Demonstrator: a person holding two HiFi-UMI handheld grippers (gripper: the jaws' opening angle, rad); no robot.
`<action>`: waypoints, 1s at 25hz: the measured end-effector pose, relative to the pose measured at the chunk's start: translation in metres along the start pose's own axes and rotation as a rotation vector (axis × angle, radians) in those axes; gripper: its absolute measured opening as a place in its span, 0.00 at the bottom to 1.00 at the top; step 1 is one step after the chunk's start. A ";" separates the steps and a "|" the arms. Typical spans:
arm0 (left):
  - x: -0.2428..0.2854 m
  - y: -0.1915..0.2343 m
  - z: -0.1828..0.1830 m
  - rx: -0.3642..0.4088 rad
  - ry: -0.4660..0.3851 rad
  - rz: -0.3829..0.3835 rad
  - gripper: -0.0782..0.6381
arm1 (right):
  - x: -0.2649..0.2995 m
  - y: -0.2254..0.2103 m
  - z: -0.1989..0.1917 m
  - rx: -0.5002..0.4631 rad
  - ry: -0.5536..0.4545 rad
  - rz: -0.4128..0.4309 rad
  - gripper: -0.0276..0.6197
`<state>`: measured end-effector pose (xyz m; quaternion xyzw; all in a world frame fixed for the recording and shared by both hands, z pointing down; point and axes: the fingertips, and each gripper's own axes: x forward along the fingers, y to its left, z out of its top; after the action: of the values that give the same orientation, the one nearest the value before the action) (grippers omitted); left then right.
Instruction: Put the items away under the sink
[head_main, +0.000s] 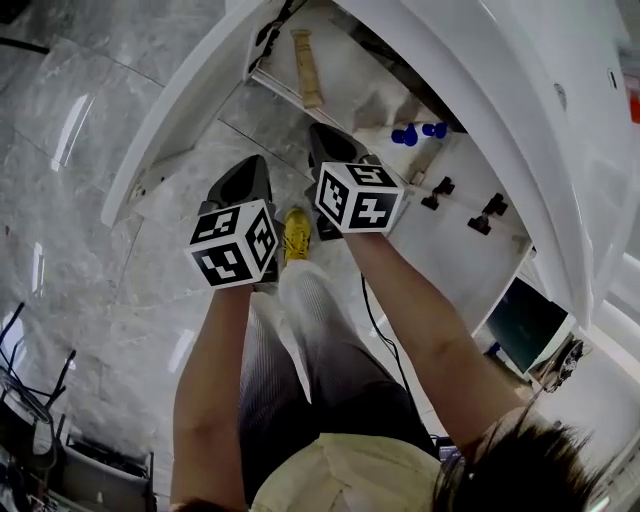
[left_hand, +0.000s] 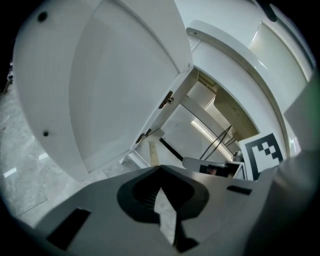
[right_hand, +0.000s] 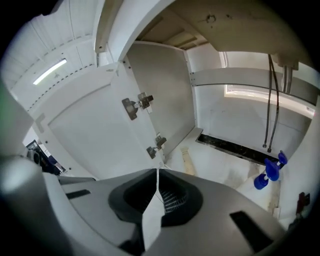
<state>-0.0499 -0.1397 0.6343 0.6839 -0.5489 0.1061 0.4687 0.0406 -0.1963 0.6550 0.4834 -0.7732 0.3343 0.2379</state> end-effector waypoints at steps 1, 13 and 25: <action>-0.004 -0.003 0.003 0.001 -0.002 -0.002 0.16 | -0.005 0.002 0.002 0.004 -0.003 0.000 0.10; -0.060 -0.030 0.032 0.020 -0.026 -0.010 0.16 | -0.079 0.024 0.029 0.048 -0.034 -0.008 0.09; -0.131 -0.068 0.058 0.068 -0.051 -0.041 0.16 | -0.152 0.054 0.059 0.032 -0.072 0.025 0.09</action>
<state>-0.0625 -0.1009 0.4806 0.7131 -0.5426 0.0973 0.4331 0.0526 -0.1340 0.4954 0.4894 -0.7817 0.3320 0.1978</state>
